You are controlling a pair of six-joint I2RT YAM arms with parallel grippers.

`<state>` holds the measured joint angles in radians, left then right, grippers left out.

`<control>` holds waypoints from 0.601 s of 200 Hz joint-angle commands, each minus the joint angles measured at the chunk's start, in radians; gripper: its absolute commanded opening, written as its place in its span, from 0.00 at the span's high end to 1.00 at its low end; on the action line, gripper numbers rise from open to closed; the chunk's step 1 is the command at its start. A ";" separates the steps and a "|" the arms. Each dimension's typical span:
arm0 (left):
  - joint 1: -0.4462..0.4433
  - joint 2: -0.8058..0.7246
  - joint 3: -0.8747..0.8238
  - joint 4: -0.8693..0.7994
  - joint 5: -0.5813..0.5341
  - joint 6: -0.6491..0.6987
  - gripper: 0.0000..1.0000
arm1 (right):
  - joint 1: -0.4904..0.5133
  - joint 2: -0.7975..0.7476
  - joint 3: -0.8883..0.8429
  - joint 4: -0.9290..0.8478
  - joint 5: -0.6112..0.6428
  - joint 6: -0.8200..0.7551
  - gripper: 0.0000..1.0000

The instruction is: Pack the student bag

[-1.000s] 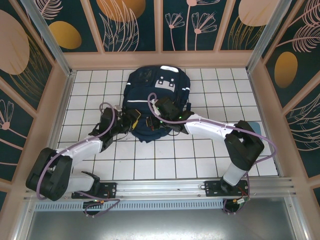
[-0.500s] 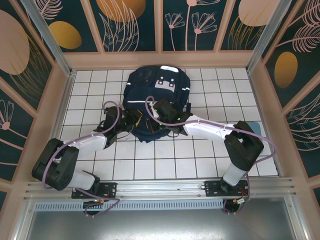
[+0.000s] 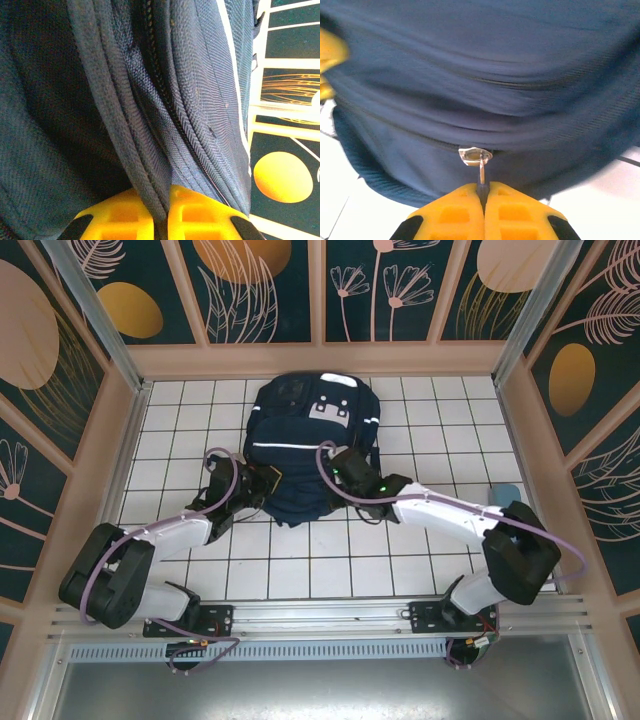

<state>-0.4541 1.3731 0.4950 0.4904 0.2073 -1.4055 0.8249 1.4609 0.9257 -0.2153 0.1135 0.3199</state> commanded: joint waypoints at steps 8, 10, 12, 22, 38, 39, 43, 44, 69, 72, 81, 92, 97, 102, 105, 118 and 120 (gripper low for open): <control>0.013 -0.039 -0.033 -0.043 -0.098 0.043 0.96 | -0.125 -0.070 -0.044 -0.030 0.106 0.006 1.00; 0.013 -0.041 -0.034 -0.045 -0.098 0.042 0.96 | -0.131 -0.072 -0.046 -0.028 0.106 0.005 1.00; 0.013 -0.044 -0.035 -0.045 -0.098 0.042 0.96 | -0.139 -0.071 -0.047 -0.026 0.105 0.004 1.00; 0.012 -0.051 -0.040 -0.049 -0.100 0.043 0.96 | -0.171 -0.070 -0.046 -0.017 0.101 -0.006 1.00; 0.012 -0.063 -0.045 -0.056 -0.096 0.049 0.97 | -0.227 -0.057 -0.037 0.011 0.076 -0.022 1.00; 0.012 -0.064 -0.045 -0.057 -0.096 0.049 0.97 | -0.232 -0.056 -0.035 0.012 0.073 -0.022 1.00; 0.013 -0.064 -0.045 -0.060 -0.095 0.052 0.97 | -0.244 -0.051 -0.029 0.019 0.063 -0.028 1.00; 0.013 -0.065 -0.045 -0.060 -0.094 0.052 0.97 | -0.246 -0.050 -0.028 0.021 0.062 -0.029 1.00; 0.012 -0.074 -0.046 -0.081 -0.085 0.074 1.00 | -0.324 -0.001 0.007 0.077 0.003 -0.080 1.00; 0.012 -0.074 -0.046 -0.087 -0.085 0.078 1.00 | -0.332 0.005 0.010 0.084 -0.010 -0.092 1.00; 0.013 -0.076 -0.044 -0.100 -0.084 0.088 1.00 | -0.352 0.025 0.020 0.107 -0.056 -0.143 1.00; 0.012 -0.080 -0.045 -0.116 -0.082 0.099 1.00 | -0.367 0.040 0.018 0.146 -0.071 -0.189 1.00; 0.012 -0.081 -0.046 -0.122 -0.082 0.104 1.00 | -0.378 0.048 0.021 0.155 -0.080 -0.202 1.00; 0.012 -0.084 -0.047 -0.130 -0.083 0.109 1.00 | -0.389 0.057 0.026 0.160 -0.090 -0.214 1.00; 0.012 -0.087 -0.047 -0.135 -0.083 0.114 1.00 | -0.399 0.060 0.031 0.161 -0.093 -0.219 1.00; 0.012 -0.096 -0.052 -0.161 -0.086 0.130 1.00 | -0.431 0.084 0.047 0.169 -0.094 -0.233 1.00; 0.012 -0.099 -0.050 -0.165 -0.087 0.132 1.00 | -0.436 0.088 0.050 0.168 -0.094 -0.235 1.00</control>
<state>-0.4652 1.3201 0.4774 0.4587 0.2047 -1.3514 0.5053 1.5181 0.9184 -0.1055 -0.1101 0.1501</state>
